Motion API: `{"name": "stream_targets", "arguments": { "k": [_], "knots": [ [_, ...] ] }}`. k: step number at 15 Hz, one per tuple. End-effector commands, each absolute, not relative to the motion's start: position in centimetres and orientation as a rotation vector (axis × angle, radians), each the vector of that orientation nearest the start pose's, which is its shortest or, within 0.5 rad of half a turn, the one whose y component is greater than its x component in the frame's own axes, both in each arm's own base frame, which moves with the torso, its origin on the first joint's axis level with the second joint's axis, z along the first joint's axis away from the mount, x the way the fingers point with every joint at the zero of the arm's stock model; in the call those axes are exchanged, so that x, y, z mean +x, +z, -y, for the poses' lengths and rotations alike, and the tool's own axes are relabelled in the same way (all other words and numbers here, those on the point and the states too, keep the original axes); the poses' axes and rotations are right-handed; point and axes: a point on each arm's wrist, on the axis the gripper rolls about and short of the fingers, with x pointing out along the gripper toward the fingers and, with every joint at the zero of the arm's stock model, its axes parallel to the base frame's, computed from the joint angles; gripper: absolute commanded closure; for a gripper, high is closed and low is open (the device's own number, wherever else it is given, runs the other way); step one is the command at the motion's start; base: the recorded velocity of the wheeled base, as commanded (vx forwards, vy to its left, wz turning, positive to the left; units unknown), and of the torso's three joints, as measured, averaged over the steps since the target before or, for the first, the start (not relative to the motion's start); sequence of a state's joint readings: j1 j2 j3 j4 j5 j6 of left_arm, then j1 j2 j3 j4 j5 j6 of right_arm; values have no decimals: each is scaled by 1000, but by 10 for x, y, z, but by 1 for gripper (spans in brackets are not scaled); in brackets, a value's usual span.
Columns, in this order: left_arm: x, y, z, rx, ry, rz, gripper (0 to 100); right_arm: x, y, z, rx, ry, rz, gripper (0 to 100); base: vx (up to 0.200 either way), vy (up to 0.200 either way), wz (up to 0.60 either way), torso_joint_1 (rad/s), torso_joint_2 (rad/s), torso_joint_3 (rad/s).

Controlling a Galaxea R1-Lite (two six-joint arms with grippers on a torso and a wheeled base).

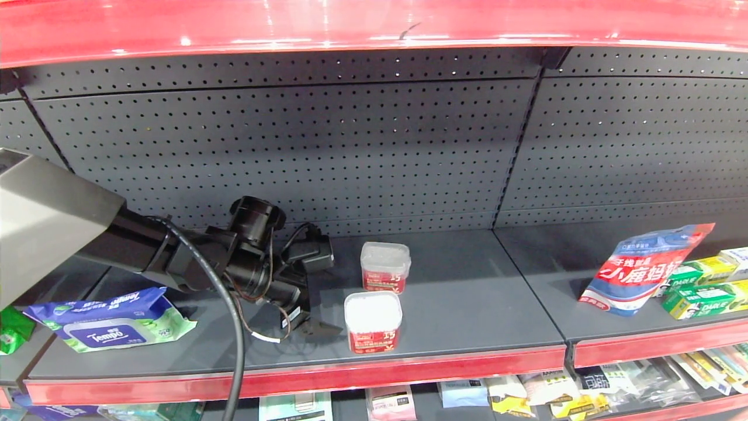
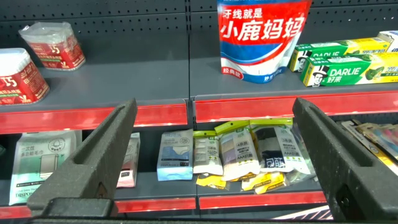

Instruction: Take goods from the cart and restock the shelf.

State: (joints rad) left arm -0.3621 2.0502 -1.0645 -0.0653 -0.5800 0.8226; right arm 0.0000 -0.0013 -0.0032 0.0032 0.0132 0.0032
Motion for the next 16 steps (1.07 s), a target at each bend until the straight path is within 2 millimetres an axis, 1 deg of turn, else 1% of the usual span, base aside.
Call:
{"name": "stream_targets", "arguments": {
  "k": [1, 6, 16],
  "knots": [
    [331, 84, 139, 604, -1200, -524, 0, -23, 76, 0, 3, 14, 0, 0, 0, 0, 0, 0, 0, 0],
    [339, 82, 141, 608, -1193, -500, 0, -23, 76, 0, 5, 14, 0, 0, 0, 0, 0, 0, 0, 0],
    [337, 82, 146, 606, -1201, -500, 0, -23, 76, 0, 3, 14, 0, 0, 0, 0, 0, 0, 0, 0]
  ]
}}
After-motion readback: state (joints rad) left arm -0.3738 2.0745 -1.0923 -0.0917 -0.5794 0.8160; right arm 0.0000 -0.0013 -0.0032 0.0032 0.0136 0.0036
